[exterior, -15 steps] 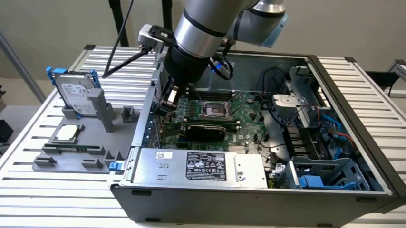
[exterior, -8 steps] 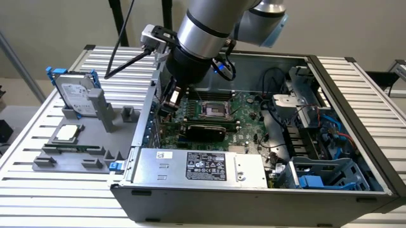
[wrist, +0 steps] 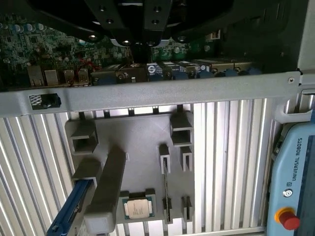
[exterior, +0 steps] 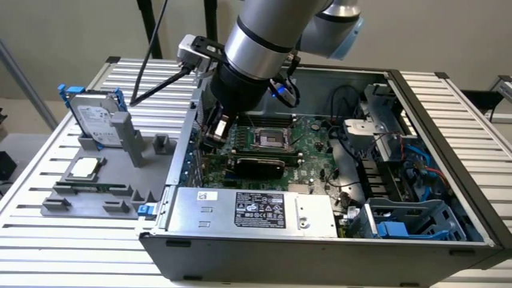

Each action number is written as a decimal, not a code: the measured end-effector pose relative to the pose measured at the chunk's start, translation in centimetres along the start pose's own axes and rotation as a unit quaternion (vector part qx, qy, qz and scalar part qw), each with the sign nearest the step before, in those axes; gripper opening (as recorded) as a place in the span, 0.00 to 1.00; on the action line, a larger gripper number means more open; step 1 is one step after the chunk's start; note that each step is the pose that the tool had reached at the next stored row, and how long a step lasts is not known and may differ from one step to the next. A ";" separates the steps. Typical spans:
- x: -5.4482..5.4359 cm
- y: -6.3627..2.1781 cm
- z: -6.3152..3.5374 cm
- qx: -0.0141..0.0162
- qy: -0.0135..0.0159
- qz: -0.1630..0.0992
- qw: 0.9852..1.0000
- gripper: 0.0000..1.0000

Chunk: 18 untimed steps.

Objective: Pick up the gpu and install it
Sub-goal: 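Press down on the gpu until it lock into place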

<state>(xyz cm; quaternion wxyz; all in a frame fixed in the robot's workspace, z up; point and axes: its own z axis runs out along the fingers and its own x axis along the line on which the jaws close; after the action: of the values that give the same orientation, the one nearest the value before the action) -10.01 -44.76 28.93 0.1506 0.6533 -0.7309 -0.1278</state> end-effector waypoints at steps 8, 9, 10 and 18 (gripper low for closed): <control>0.0 0.05 0.11 -0.001 -0.008 0.018 1.000 0.11; 0.0 0.06 0.13 -0.002 -0.008 0.019 1.000 0.11; 0.0 0.07 0.15 -0.002 -0.008 0.020 1.000 0.11; 0.0 0.05 0.26 -0.007 -0.010 0.027 1.000 0.11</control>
<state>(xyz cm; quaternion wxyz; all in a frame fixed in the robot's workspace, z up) -10.16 -44.76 28.72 0.1509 0.6309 -0.7488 -0.1356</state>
